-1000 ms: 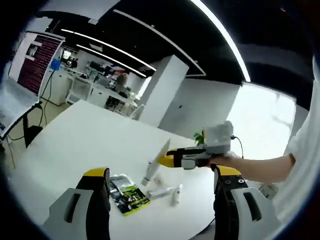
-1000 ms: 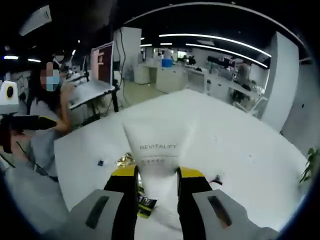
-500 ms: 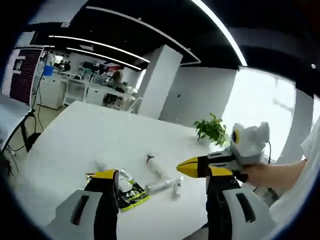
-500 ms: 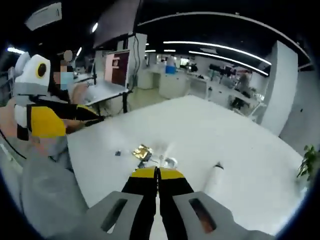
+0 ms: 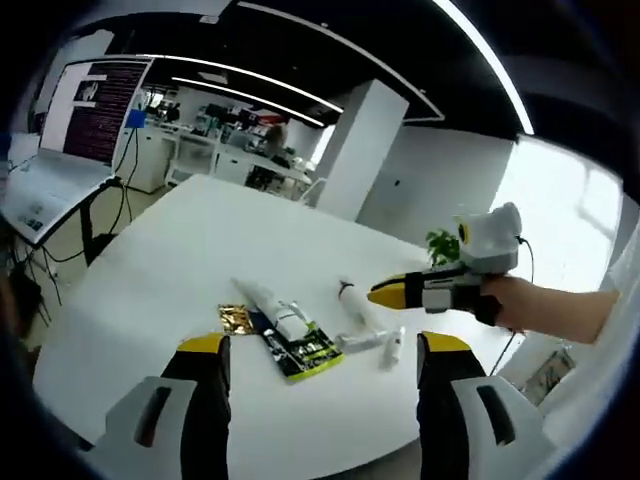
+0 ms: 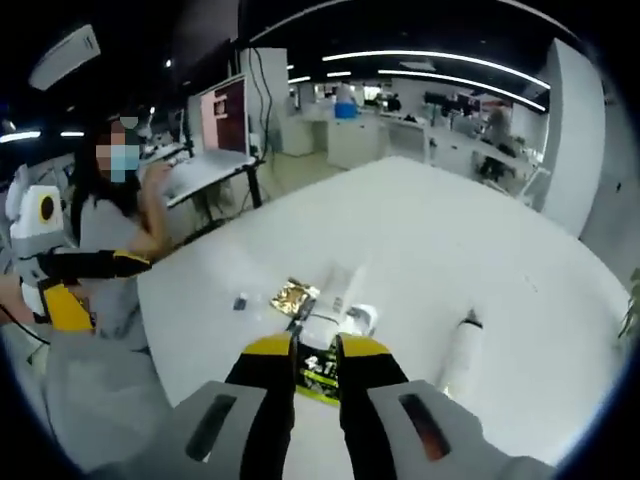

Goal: Arrange the skincare products in the storage area until every visible bottle or jar stands upright without overlapping.

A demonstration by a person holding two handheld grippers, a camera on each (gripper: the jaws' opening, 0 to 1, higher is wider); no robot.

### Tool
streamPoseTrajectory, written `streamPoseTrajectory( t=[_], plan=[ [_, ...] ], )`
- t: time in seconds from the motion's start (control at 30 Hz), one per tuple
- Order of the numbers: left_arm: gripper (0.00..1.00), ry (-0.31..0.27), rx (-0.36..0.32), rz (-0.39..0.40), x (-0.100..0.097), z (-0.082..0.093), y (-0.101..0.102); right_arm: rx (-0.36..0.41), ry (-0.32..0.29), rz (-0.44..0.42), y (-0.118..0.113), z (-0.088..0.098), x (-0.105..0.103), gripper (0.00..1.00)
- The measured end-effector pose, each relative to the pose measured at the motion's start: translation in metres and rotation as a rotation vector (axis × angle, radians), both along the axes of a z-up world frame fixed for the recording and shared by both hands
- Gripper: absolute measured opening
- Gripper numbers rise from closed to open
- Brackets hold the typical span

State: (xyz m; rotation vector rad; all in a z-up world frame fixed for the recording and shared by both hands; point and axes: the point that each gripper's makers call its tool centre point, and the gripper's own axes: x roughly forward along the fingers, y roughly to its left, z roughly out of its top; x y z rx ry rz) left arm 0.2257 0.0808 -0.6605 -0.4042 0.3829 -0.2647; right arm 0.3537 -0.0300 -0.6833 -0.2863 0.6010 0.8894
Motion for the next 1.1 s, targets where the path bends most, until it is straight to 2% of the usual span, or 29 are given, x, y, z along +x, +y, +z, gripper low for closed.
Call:
streamPoseTrajectory(
  t=[0.13,0.2,0.27,0.37,0.47,0.53,0.57,0.67,0.7,0.77,0.83,0.87,1.0,1.1],
  plan=[
    [0.71,-0.015,0.009,-0.001,-0.003,-0.007,0.005,-0.009,0.042,-0.001,0.010,-0.008,0.013,0.26],
    [0.72,-0.020,0.001,-0.003,-0.001,-0.005,0.003,-0.014,0.045,0.001,0.018,-0.005,0.015,0.30],
    [0.72,-0.054,0.024,-0.025,0.002,-0.002,-0.001,-0.012,0.049,0.000,0.026,-0.004,0.025,0.34],
    [0.71,-0.041,0.046,-0.054,0.004,-0.006,-0.009,-0.016,0.050,0.002,0.040,-0.004,0.039,0.38],
    [0.71,-0.052,0.029,-0.074,0.005,-0.004,-0.012,-0.038,0.050,0.007,0.054,-0.006,0.047,0.43],
    [0.71,-0.055,0.008,-0.078,0.007,-0.004,-0.011,-0.070,0.044,0.018,0.066,-0.011,0.062,0.45],
    [0.71,-0.059,-0.009,-0.078,0.007,-0.004,-0.010,-0.107,0.057,0.023,0.070,-0.017,0.068,0.45],
    [0.71,-0.069,-0.034,-0.075,0.010,-0.001,-0.010,-0.157,0.117,0.024,0.080,-0.036,0.079,0.47],
    [0.71,-0.072,-0.048,-0.069,0.011,-0.001,-0.008,-0.192,0.168,0.013,0.083,-0.050,0.083,0.47],
    [0.71,-0.078,-0.062,-0.056,0.013,-0.001,-0.004,-0.243,0.225,-0.007,0.082,-0.063,0.078,0.48],
    [0.71,-0.082,-0.081,-0.041,0.015,0.000,0.000,-0.277,0.236,-0.011,0.083,-0.073,0.081,0.50],
    [0.71,-0.087,-0.087,-0.031,0.016,0.000,0.003,-0.300,0.245,-0.015,0.088,-0.087,0.097,0.49],
    [0.71,-0.086,-0.099,-0.016,0.017,0.000,0.006,-0.345,0.270,-0.022,0.088,-0.094,0.088,0.50],
    [0.71,-0.084,-0.108,-0.017,0.018,0.000,0.006,-0.380,0.290,-0.038,0.092,-0.109,0.090,0.54]
  ],
)
